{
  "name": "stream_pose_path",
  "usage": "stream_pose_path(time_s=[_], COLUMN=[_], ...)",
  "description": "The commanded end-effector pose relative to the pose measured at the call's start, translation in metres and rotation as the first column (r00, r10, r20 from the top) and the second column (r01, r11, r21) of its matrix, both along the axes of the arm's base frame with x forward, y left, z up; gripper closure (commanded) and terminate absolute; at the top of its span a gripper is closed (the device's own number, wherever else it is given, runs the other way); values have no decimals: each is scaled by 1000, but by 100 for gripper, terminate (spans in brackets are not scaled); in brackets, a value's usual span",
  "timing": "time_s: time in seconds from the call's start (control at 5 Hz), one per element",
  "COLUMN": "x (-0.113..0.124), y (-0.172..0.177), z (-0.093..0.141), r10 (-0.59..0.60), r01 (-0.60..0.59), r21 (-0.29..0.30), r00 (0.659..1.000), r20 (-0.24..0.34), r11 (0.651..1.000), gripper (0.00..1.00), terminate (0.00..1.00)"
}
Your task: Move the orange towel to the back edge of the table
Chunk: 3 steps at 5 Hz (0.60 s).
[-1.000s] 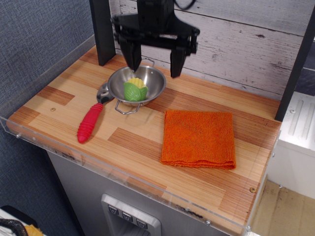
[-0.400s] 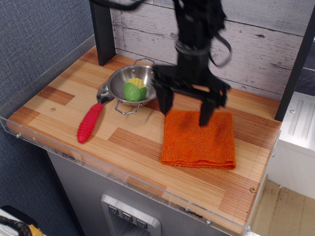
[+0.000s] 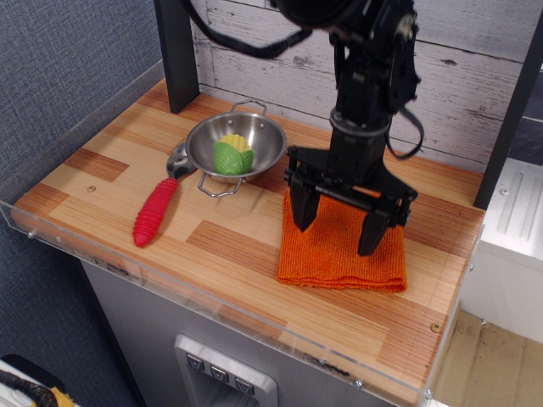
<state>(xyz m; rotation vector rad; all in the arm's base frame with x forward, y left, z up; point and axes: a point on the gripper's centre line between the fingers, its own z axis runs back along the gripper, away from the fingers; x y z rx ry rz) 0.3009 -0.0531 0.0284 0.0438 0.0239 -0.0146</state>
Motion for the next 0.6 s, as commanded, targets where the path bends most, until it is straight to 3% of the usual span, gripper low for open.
stream_pose_path(time_s=[0.0,0.2,0.4], x=[6,7,7], y=[5,13,15], z=[-22,-32,-22], r10=[12,28,59], r01=[-11,-26,-62], r21=[48,76,97], r00=[1000,999,998], r20=[-21,-24,33], r11=[999,997,993], gripper=[0,0,0], terminate=[0,0,0])
